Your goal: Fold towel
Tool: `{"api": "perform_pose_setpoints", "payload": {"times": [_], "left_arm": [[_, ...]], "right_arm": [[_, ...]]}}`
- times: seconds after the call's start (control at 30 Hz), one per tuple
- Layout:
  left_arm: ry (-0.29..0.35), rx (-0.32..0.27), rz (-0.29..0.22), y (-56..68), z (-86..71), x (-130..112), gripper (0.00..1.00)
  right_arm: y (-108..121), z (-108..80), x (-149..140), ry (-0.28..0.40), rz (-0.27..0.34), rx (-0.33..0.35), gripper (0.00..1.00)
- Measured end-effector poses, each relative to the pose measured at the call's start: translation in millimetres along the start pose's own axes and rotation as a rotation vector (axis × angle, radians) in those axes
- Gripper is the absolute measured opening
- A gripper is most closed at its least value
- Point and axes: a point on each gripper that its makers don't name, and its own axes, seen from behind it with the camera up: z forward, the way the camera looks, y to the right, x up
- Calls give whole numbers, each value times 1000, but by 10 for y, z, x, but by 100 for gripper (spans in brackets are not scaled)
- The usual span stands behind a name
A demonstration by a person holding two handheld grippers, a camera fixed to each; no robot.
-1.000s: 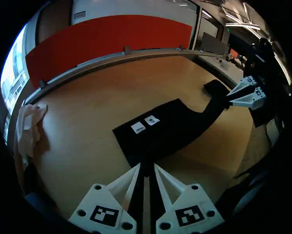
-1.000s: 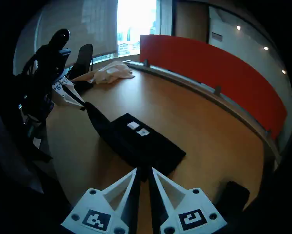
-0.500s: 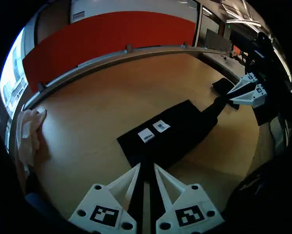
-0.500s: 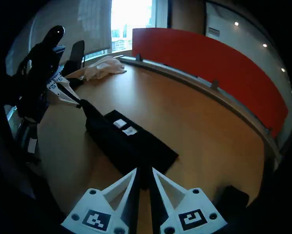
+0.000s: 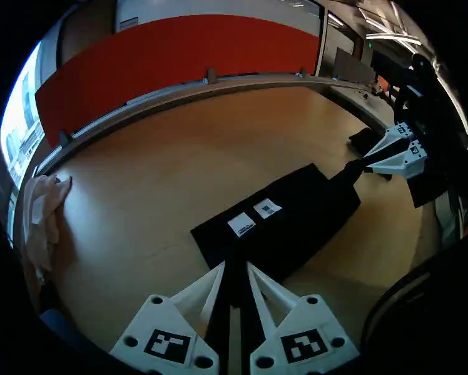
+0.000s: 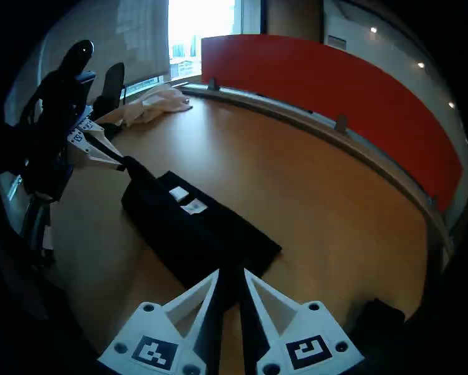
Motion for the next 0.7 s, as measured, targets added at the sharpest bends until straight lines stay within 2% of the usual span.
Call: {"api": "perform_pose_setpoints", "payload": {"times": [0.5, 0.7], "left_arm": [[-28, 47, -2, -153, 435, -120, 13], [-34, 67, 28, -210, 577, -155, 23]], "right_arm": [[126, 364, -176, -50, 46, -41, 13], [192, 484, -262, -72, 67, -75, 14]]}}
